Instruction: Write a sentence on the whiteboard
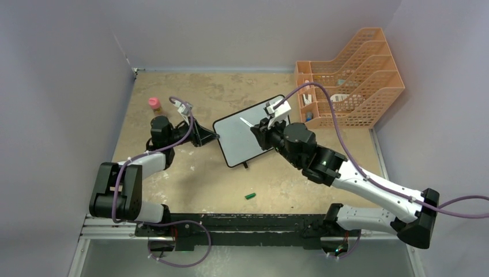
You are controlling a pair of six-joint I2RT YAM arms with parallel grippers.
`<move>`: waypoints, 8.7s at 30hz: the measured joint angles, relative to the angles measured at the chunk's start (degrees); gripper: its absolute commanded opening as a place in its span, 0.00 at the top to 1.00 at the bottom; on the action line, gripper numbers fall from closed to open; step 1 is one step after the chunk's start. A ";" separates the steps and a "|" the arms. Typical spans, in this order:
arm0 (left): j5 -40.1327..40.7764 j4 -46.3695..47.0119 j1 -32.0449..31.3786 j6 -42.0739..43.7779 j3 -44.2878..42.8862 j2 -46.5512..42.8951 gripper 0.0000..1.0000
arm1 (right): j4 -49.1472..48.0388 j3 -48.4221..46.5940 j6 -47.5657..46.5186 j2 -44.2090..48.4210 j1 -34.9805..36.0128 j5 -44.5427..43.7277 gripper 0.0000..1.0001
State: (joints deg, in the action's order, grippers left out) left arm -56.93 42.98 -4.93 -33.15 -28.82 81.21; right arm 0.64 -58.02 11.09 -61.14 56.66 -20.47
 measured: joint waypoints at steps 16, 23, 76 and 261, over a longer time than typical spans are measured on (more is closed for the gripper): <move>-1.75 -5.38 0.44 2.62 -2.95 -1.14 0.71 | 1.70 -2.69 5.22 -10.78 9.07 -10.40 1.00; -3.13 -4.90 0.44 2.45 -2.99 1.16 0.80 | 1.49 -5.49 6.67 -15.12 9.44 -12.26 1.00; -3.85 -8.41 -0.17 6.43 -4.46 0.52 1.00 | 3.98 -13.94 13.38 -28.55 12.35 -20.57 1.00; -1.40 -11.61 -0.72 8.76 -4.74 -0.94 1.00 | 12.83 -15.58 18.53 -31.50 12.79 -22.45 1.00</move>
State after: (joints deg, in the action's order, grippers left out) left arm -58.33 31.38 -5.65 -24.38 -33.56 80.27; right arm 13.47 -73.60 29.63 -92.64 69.45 -42.92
